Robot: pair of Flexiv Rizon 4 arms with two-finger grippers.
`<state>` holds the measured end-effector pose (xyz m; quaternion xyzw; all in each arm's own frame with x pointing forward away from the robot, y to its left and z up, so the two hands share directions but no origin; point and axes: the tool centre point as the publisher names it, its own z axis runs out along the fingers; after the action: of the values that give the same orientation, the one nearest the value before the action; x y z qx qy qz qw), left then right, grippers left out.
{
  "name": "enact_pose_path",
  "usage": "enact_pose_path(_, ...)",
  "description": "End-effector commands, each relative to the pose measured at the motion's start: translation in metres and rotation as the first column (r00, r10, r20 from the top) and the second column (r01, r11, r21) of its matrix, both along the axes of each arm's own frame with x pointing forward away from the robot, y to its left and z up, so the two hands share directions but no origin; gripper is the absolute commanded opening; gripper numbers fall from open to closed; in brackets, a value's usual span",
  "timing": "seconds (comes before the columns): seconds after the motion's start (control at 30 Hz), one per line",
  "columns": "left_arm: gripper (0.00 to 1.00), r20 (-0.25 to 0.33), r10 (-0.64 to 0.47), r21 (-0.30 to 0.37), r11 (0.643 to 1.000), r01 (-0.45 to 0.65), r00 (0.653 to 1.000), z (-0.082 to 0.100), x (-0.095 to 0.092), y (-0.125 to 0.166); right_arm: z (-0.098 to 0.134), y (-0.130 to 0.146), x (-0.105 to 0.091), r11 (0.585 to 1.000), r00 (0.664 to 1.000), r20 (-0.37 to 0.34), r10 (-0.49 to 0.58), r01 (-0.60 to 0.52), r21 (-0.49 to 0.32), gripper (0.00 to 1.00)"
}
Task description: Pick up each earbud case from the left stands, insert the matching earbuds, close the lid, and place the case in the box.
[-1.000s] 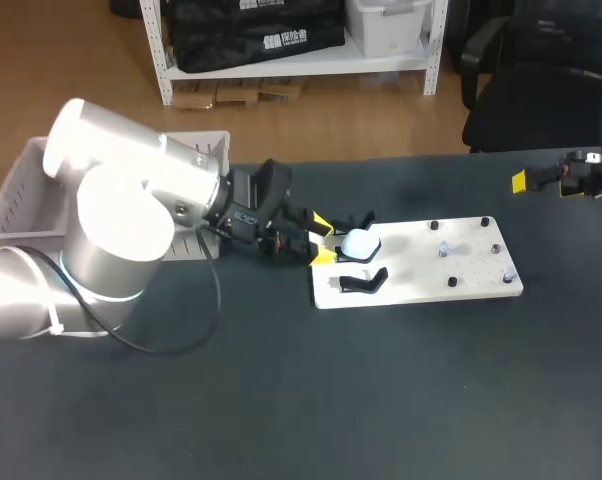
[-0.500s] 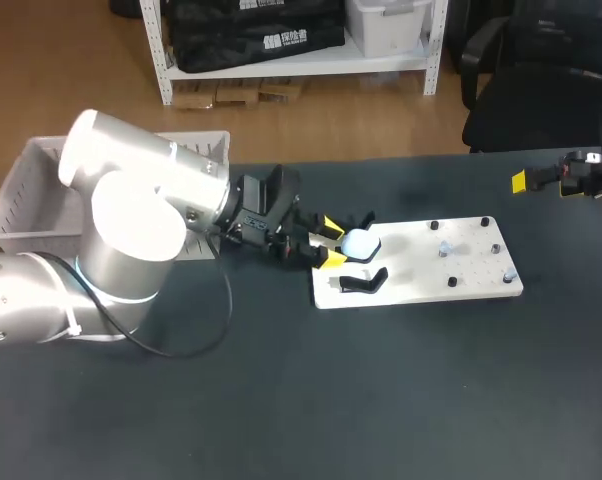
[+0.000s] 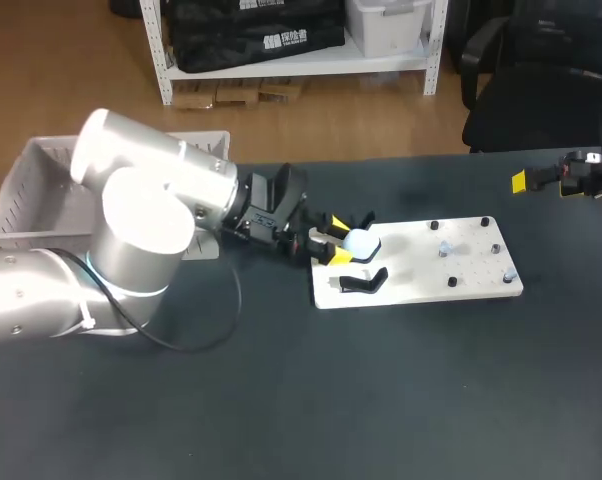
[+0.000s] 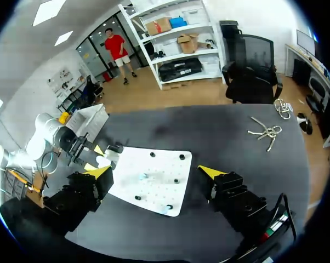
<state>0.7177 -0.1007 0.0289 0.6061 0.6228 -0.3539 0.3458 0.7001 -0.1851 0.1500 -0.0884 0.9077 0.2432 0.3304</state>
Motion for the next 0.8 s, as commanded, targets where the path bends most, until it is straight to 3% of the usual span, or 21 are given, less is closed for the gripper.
enact_pose_path(0.03, 0.49, -0.006, -0.009, -0.007, 1.000, 0.009, 1.000, -0.0032, 0.0050, -0.0027, 0.0000, 0.0000, 0.0000, 1.000, 1.000, 0.000, 0.000, 0.000, 0.000, 1.00)
enact_pose_path(0.8, 0.43, -0.018, -0.006, -0.027, 1.000, 0.006, 1.000, -0.0078, 0.0049, -0.0087, 0.0000, 0.0000, 0.0000, 1.000, 1.000, 0.000, 0.000, 0.000, 0.000, 1.00)
